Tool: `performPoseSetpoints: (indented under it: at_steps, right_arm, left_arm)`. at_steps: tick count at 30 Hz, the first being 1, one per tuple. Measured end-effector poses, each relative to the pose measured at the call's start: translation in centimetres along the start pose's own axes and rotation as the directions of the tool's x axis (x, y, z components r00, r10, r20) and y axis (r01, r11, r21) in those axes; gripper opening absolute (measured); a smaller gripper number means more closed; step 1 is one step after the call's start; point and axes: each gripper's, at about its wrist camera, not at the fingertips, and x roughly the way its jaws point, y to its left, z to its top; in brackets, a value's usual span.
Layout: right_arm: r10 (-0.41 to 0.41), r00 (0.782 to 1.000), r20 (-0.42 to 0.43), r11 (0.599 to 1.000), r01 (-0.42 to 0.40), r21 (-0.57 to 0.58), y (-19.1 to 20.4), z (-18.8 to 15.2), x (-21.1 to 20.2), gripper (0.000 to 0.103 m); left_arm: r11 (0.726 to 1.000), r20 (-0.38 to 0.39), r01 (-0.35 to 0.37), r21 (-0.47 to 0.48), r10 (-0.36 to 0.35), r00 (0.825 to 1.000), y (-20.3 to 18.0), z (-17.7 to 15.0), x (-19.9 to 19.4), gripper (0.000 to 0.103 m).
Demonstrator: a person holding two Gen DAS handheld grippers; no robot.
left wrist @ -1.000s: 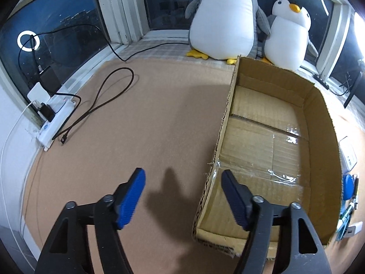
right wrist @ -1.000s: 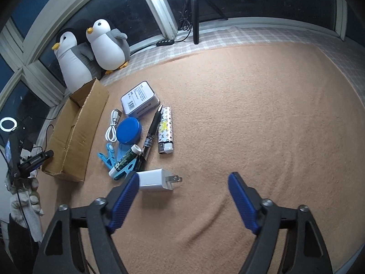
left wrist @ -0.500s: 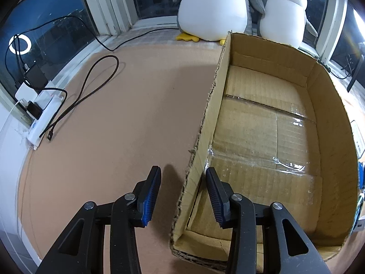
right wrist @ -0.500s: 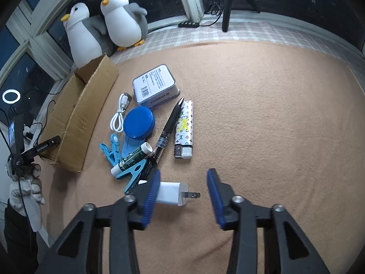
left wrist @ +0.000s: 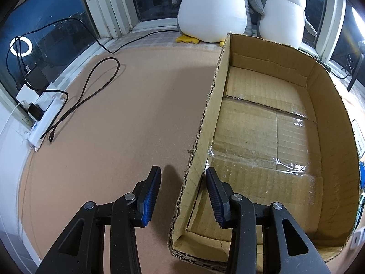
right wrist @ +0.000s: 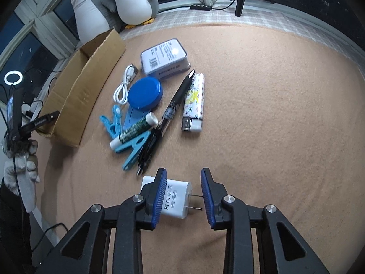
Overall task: Organize rigid objects
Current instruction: 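Move the right tool to the white USB charger and close on it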
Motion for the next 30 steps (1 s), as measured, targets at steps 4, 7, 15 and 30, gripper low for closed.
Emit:
performPoseSetpoints:
  at_steps: [4, 7, 15, 30]
  right_arm:
    - [0.005, 1.000, 0.005, 1.000, -0.005, -0.017, 0.0, -0.4, -0.8, 0.028]
    - [0.038, 0.999, -0.016, 0.997, -0.039, -0.065, 0.4, -0.5, -1.2, 0.054]
    - [-0.123, 0.992, -0.034, 0.944, 0.107, -0.311, 3.6, -0.8, -0.5, 0.074]
    - [-0.116, 0.986, -0.122, 0.993, 0.118, 0.006, 2.7, -0.4, 2.2, 0.074]
  left_arm:
    - [1.000, 0.003, -0.003, 0.009, 0.003, 1.000, -0.1, 0.0, -0.1, 0.044]
    - [1.000, 0.007, -0.003, 0.010, 0.003, 1.000, -0.1, 0.0, -0.1, 0.044]
    - [1.000, 0.011, 0.002, 0.004, -0.002, 1.000, -0.1, -0.2, -0.2, 0.044]
    - [1.000, 0.015, 0.005, -0.005, -0.005, 1.000, -0.1, -0.3, -0.3, 0.044]
